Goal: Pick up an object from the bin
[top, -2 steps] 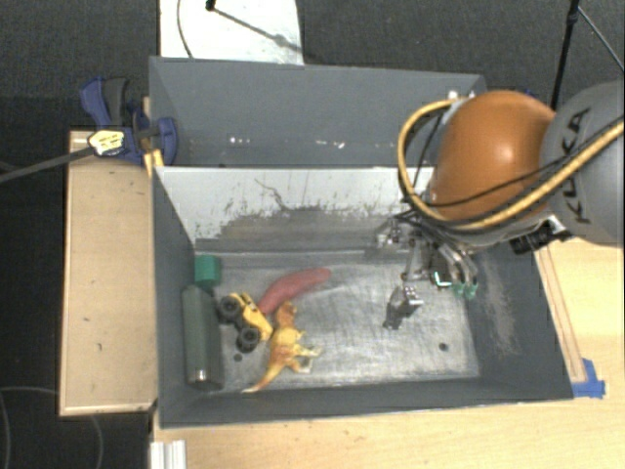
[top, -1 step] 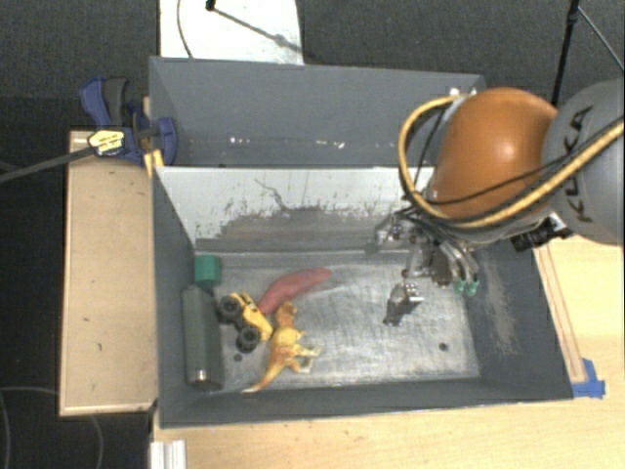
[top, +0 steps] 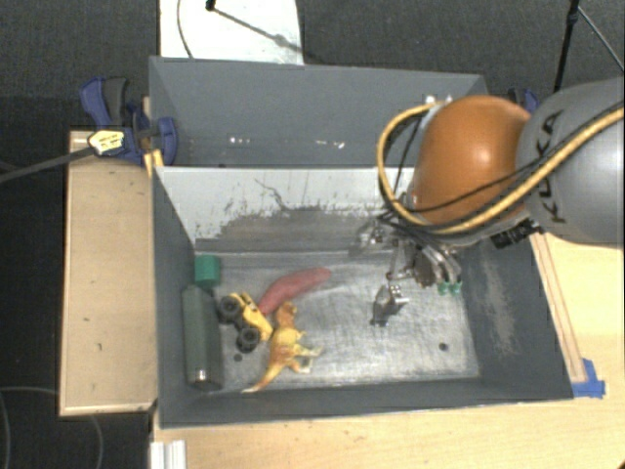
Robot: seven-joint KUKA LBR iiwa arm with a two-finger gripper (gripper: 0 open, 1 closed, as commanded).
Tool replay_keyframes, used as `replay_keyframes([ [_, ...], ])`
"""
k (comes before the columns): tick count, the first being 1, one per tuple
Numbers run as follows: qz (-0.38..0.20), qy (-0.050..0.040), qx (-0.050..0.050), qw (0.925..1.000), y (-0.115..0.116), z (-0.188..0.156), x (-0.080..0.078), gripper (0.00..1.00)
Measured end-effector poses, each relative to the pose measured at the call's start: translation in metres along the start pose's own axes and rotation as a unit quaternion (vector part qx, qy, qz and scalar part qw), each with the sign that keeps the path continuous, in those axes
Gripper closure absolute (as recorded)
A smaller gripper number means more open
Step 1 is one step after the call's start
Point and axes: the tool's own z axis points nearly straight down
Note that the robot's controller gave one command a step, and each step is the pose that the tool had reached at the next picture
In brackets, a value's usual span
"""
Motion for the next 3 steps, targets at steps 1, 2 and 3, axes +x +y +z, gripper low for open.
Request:
replay_keyframes([
  [1, 0.019, 0.0017, -0.001, 0.9998, 0.084, 0.029, -0.028, 0.0],
  [2, -0.053, 0.0023, -0.002, 0.9986, 0.102, 0.039, -0.037, 0.0],
  [3, -0.111, -0.0017, -0.001, 0.9939, 0.086, 0.087, -0.05, 0.0],
])
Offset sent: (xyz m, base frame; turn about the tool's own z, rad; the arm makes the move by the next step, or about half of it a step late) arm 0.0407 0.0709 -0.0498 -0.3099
